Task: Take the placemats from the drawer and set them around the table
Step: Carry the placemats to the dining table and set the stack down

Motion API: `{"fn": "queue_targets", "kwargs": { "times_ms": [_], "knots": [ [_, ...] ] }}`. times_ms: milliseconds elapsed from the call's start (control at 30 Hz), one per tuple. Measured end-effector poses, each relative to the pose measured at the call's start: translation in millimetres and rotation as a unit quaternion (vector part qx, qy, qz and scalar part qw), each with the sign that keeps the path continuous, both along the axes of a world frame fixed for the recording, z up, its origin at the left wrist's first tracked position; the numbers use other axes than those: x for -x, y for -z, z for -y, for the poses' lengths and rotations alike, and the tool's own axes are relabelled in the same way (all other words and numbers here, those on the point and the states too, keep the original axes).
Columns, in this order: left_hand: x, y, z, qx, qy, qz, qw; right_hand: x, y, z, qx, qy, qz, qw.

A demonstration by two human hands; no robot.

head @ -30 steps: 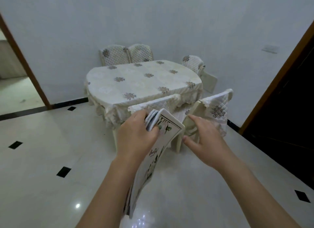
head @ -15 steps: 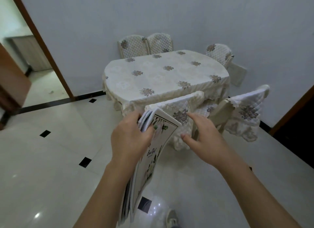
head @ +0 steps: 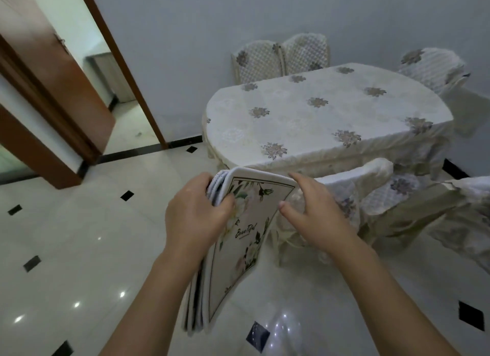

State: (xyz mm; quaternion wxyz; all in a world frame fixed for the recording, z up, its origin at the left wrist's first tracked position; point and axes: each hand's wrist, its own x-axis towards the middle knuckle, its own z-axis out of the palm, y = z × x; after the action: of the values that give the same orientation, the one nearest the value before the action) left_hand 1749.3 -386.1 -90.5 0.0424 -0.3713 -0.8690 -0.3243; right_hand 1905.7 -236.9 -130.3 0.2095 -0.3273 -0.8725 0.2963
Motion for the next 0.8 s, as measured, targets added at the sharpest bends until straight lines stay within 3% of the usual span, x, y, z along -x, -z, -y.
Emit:
{"fn": "queue_targets", "kwargs": {
  "times_ms": [433, 800],
  "knots": [
    [149, 0, 27, -0.003, -0.112, -0.017, 0.994, 188, -3, -13, -0.043, -0.131, 0.013, 0.990],
    [329, 17, -29, -0.012, -0.050, 0.017, 0.999, 341, 2, -50, -0.049, -0.068, 0.045, 0.995]
  ]
}}
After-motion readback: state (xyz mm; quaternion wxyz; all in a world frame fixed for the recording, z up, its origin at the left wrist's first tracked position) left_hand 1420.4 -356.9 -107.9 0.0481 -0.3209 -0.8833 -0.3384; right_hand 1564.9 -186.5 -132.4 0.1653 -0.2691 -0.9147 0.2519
